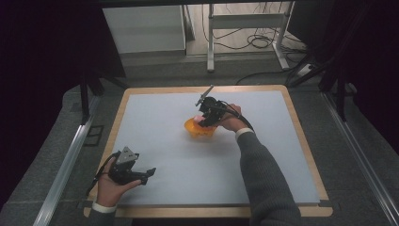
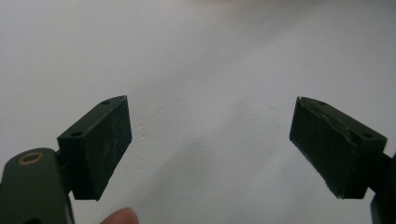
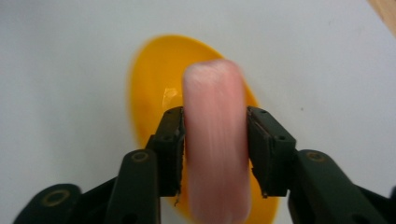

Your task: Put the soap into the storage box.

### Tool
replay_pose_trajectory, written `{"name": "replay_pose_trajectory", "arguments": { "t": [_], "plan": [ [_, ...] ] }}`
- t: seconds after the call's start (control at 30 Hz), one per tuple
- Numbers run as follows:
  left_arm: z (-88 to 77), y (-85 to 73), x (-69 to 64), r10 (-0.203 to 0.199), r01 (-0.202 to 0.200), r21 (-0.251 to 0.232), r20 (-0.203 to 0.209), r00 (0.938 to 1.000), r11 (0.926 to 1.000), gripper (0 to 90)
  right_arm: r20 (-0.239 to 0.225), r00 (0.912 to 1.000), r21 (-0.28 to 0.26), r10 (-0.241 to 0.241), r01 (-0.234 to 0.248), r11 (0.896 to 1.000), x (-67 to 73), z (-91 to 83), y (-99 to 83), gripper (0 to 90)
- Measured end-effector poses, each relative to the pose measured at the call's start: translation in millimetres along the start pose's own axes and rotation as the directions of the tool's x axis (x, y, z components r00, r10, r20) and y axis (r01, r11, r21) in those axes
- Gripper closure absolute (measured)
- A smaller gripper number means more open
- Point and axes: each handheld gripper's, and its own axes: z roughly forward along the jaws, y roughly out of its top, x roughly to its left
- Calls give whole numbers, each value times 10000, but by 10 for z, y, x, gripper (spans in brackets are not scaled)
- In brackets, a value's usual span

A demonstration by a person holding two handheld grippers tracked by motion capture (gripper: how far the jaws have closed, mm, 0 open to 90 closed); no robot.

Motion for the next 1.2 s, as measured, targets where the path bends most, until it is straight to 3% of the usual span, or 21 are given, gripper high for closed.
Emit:
{"name": "replay_pose_trajectory", "arguments": {
  "t": [0.13, 0.23, 0.27, 0.4, 0.6, 0.7, 0.77, 0.97, 1.0, 1.13, 1.2],
  "plan": [
    [1, 1, -4, -3, 3, 4, 12, 10000, 10000, 134, -18, 10000, -3, 3, -3, 10000, 17, -16, 2, 570],
    [-1, 2, -7, -7, 7, -4, 10, 10000, 10000, 134, 62, 9996, -132, 267, -266, 9996, 21, -39, -7, 523],
    [-2, 3, -8, 0, 0, -1, 7, 10000, 10000, 134, 86, 9983, -356, 577, -573, 9977, 13, -79, -22, 492],
    [2, 4, -9, 15, -15, 3, 23, 10000, 10000, 134, 93, 9945, -806, 1042, -1031, 9914, 4, -162, -66, 461],
    [1, 6, -13, 45, -45, 25, 5, 10000, 10000, 134, 165, 9890, -1181, 1467, -1437, 9825, 11, -277, -170, 416],
    [9, 7, -20, 39, -39, 29, 10, 10000, 10000, 134, 307, 9815, -1643, 1891, -1816, 9695, 36, -370, -302, 369],
    [12, 7, -20, 39, -39, 32, 11, 10000, 10000, 134, 307, 9806, -1709, 1936, -1857, 9676, 40, -384, -330, 367],
    [16, 5, -21, 41, -41, 50, -15, 10000, 10000, 134, 324, 9739, -2342, 2245, -2110, 9490, 77, -502, -569, 319],
    [16, 5, -20, 19, -19, 36, -11, 10000, 10000, 133, 377, 9705, -2509, 2383, -2216, 9423, 98, -541, -651, 307],
    [18, 4, -24, -72, 72, -41, 23, 10000, 10000, 131, 531, 9623, -2578, 2669, -2450, 9346, 145, -586, -774, 293],
    [18, 2, -27, -123, 123, -83, 40, 9999, 9999, 129, 585, 9543, -2707, 2931, -2674, 9248, 194, -625, -913, 288]
  ]
}}
